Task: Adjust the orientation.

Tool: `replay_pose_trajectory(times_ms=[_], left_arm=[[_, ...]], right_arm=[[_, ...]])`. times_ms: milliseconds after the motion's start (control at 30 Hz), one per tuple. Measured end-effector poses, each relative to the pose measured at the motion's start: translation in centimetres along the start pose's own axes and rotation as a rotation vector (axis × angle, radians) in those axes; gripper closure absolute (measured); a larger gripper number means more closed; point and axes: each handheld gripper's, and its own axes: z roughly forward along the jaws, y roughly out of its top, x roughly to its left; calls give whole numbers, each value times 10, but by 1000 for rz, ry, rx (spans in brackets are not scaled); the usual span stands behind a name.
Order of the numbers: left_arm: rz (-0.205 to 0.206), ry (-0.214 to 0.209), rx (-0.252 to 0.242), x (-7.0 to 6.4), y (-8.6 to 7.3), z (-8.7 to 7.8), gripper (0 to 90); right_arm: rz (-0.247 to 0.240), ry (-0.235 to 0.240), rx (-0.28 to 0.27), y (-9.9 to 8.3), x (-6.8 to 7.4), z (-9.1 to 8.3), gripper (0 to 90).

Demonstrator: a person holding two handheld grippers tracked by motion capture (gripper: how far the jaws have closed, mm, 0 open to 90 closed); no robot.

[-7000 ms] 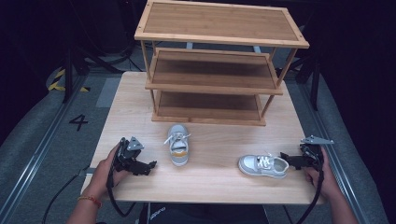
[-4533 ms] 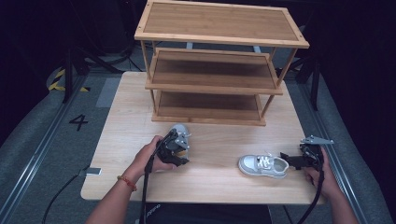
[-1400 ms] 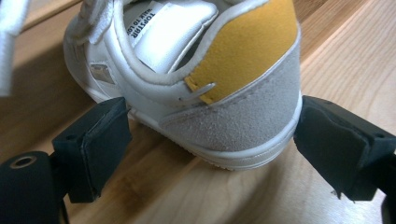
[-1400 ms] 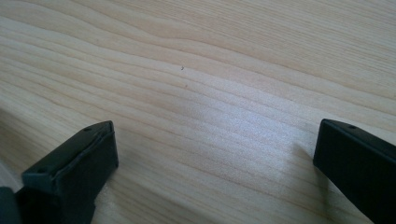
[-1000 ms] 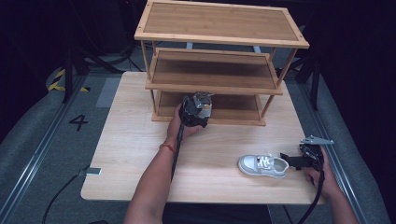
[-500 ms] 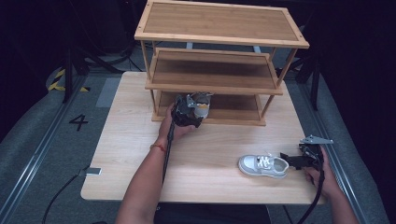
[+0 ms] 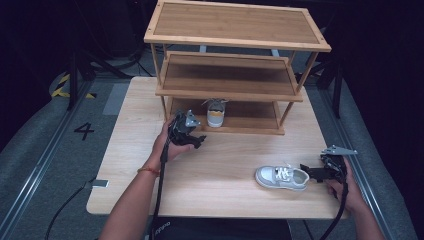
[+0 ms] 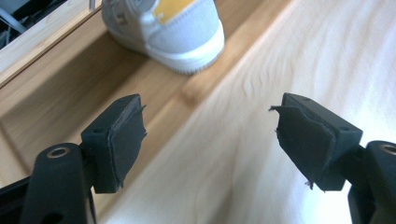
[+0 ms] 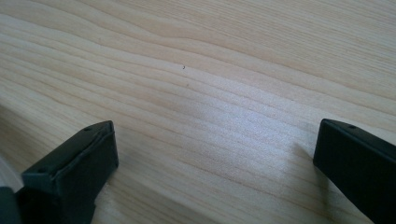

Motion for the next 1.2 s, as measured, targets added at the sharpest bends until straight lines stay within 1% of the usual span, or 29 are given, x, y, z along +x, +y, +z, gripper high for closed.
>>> replay_pose_trajectory(times_ms=[33, 67, 100, 133, 167, 233, 300, 333, 367, 400, 467, 533, 567, 633, 667, 733, 767, 800, 833, 867, 900, 933, 967, 1000, 1033, 1100, 1133, 1167, 1200], left_arm=[[14, -7, 9, -1, -3, -4, 234], [8, -6, 5, -3, -7, -10, 233], [19, -8, 9, -4, -11, -16, 233], [11, -3, 4, -7, -16, -21, 233], [25, -5, 16, -7, -21, -27, 231], [21, -1, 22, -12, -36, -38, 230], [23, -15, 46, -14, -48, -46, 230], [25, -6, 53, -16, -53, -49, 229], [37, 2, 55, -17, -60, -52, 229], [29, -5, 59, -19, -68, -57, 229], [19, -6, 70, -20, -81, -63, 228], [10, -12, 83, -23, -91, -67, 228], [10, -4, 93, -25, -97, -69, 227], [-6, -18, 103, -28, -107, -75, 223], [-8, -16, 109, -31, -111, -77, 217], [-19, -23, 117, -36, -119, -81, 199], [-35, -40, 118, -38, -124, -83, 191], [-64, -71, 102, -40, -131, -84, 192], [-87, -100, 84, -40, -137, -87, 188], [-97, -102, 75, -40, -139, -88, 187], [-115, -107, 76, -40, -142, -89, 185], [-137, -113, 64, -40, -145, -90, 181], [-161, -118, 43, -39, -148, -89, 179], [-162, -115, 47, -39, -148, -89, 169], [-158, -112, 50, -39, -147, -89, 159], [-161, -115, 51, -39, -147, -88, 152], [-158, -116, 52, -39, -147, -87, 152], [-157, -117, 51, -38, -146, -87, 152], [-163, -121, 49, -39, -146, -87, 151]], right_arm=[[-1, 2, 0, 0, 0, 0, 2], [-9, 6, -2, 0, 0, 0, 3], [-23, 20, -1, -2, -1, -2, 2], [-23, 20, -1, -2, -1, -2, 2], [-22, 23, 0, -2, -2, -2, 2], [-28, 25, 0, -3, -2, -3, 2], [-36, 35, 4, -4, -1, -4, 3], [-38, 36, 3, -4, -1, -4, 2], [-37, 36, 4, -4, -1, -4, 3], [-41, 37, 3, -4, -1, -5, 3], [-47, 42, 2, -6, -1, -6, 5], [-53, 50, 3, -7, -1, -7, 5], [-57, 54, 6, -8, -1, -9, 5], [-73, 69, 23, -10, 0, -13, 5], [-78, 72, 24, -12, 1, -14, 14], [-74, 69, 28, -13, 2, -17, 30], [-80, 71, 32, -13, 2, -19, 45], [-87, 72, 33, -13, 3, -20, 71], [-100, 78, 36, -13, 4, -22, 117], [-123, 89, 36, -13, 6, -25, 159], [-141, 86, 40, -12, 7, -26, 166], [-155, 75, 40, -12, 9, -27, 185], [-164, 80, 45, -12, 10, -29, 224], [-177, 97, 48, -12, 11, -30, 254], [-193, 111, 55, -12, 12, -32, 260], [-239, 134, 72, -14, 12, -37, 285], [-256, 156, 82, -15, 12, -39, 285], [-280, 189, 95, -17, 13, -42, 280], [-295, 210, 103, -19, 14, -45, 277]])
